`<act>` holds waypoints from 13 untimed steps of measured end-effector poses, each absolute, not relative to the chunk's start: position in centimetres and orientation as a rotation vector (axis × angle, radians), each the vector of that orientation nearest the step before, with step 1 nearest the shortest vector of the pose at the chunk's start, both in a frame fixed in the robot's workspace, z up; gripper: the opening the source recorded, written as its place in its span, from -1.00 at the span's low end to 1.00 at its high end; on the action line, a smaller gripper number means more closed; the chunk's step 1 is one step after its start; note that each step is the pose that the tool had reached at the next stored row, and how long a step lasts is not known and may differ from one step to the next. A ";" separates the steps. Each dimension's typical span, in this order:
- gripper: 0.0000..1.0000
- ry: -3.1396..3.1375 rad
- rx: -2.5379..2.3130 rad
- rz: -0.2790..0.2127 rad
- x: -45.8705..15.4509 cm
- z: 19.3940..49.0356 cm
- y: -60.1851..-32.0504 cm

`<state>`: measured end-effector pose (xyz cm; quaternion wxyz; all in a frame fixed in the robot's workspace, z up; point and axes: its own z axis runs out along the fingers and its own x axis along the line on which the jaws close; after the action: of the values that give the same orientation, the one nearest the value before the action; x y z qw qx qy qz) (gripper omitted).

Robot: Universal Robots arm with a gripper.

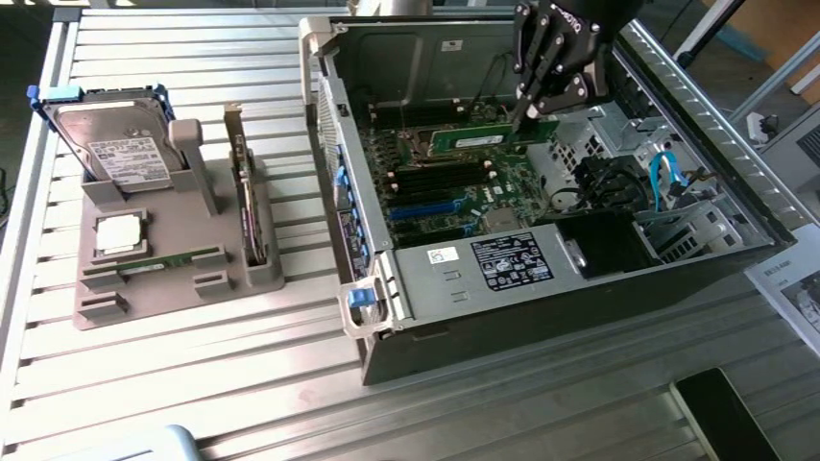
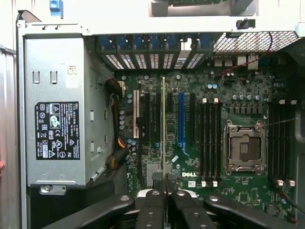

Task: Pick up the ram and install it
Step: 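Pick up the ram and move it above insertion slot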

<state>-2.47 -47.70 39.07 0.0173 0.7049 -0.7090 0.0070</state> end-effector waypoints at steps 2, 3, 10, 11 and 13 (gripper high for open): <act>-0.76 -2.203 2.191 0.022 -2.5 39.1 -47.6; -0.76 -2.203 2.190 0.022 -2.5 39.1 -47.5; -0.76 -2.203 2.191 0.022 -2.5 39.0 -47.0; -0.76 -2.203 2.191 0.022 -2.5 39.0 -46.9; -0.76 -2.203 2.191 0.022 -2.5 39.0 -46.6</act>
<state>-2.47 -46.63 39.03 0.0173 0.7049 -0.7090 0.0070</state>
